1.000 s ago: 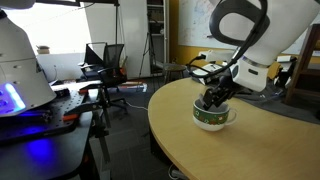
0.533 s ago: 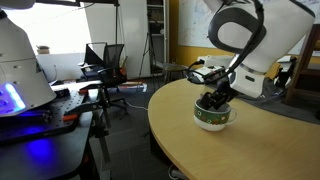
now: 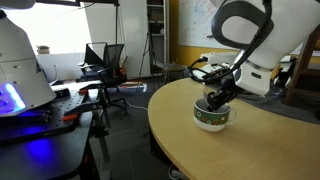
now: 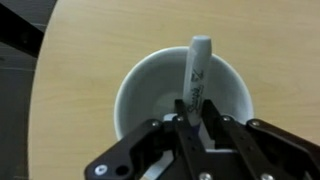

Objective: Remove the marker from the green/white mug and put it on the table

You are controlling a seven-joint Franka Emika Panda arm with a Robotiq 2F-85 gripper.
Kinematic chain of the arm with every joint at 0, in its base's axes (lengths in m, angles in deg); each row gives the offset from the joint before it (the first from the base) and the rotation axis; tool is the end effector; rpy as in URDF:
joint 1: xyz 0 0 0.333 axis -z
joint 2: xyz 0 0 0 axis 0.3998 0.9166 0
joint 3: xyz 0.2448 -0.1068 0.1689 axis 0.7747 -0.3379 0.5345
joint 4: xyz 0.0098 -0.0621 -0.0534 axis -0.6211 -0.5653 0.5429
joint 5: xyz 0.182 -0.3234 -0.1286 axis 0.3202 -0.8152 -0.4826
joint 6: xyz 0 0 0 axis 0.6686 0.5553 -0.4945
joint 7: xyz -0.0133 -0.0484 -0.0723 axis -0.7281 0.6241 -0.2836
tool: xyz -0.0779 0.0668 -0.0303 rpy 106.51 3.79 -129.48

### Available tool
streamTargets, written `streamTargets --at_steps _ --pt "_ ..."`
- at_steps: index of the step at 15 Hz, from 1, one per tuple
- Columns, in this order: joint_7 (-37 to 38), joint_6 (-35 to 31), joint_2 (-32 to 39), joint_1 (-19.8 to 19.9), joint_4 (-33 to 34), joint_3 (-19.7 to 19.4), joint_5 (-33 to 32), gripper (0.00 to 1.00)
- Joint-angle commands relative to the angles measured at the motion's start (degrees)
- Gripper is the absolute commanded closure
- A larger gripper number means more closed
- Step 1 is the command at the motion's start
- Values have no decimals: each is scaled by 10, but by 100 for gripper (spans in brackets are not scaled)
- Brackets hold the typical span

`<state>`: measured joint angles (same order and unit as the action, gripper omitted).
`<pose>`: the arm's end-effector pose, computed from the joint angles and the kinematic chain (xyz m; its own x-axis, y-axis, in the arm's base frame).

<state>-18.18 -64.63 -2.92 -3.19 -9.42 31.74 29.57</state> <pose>0.6087 -0.2840 0.0891 0.0863 -0.8826 -0.4621 -0.9944 -0.1047 0.0141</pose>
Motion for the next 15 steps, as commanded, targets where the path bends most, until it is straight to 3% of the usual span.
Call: streamTargets --at_steps 1,4,6,10,15 --pt "-45 -13 -74 -10 -81 -5 4 94" --pt "-64 -34 -152 -32 -167 -9 6 94" --pt "-16 -42 -201 -71 -220 -21 -10 94" --pt "184 -47 -261 -163 -286 -34 -39 94" --pt "412 -56 -214 -235 -261 -16 -69 94"
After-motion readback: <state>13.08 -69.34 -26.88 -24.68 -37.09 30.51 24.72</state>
